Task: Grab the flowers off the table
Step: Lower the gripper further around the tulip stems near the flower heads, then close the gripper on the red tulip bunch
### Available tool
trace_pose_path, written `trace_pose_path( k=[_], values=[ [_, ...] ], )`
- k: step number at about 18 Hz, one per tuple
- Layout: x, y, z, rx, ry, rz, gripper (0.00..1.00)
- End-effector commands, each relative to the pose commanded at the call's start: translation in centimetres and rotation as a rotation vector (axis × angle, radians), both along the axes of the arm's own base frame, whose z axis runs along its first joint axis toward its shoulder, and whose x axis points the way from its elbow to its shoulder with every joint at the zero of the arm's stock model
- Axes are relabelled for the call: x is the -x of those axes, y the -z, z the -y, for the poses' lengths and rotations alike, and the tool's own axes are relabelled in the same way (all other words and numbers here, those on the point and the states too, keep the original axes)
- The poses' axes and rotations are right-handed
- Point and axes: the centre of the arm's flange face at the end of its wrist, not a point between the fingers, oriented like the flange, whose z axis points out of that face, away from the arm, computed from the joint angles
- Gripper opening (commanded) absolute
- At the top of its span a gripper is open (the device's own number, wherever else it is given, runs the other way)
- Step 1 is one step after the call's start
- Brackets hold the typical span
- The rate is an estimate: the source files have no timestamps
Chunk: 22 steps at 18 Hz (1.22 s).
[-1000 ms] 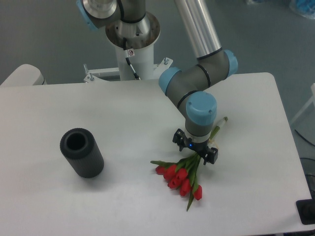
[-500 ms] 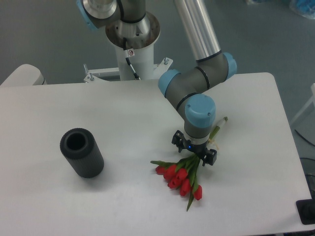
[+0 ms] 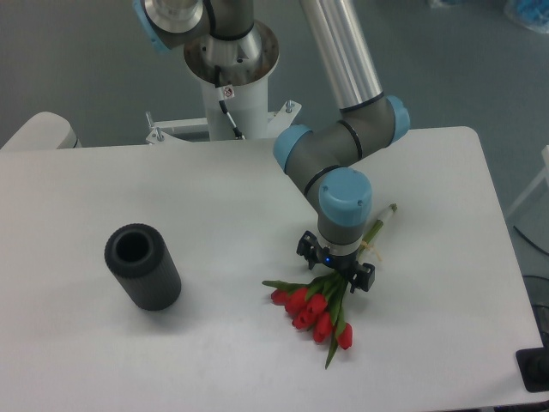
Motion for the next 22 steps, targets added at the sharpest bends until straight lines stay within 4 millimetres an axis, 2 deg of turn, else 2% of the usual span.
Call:
trace_pose_path(
  k=[8, 14, 18, 22],
  values=[
    [-0.13, 0.28, -0.02, -0.001, 0.0, -0.001, 1.0],
    [0.12, -0.08, -0.2, -0.005, 0.002, -0.008, 0.65],
    [0.29, -0.12, -0.21, -0.007, 0.002, -0.01, 0.49],
    [0.41, -0.39, -0.29, -0.009, 0.006, -0.014, 0.39]
  ],
)
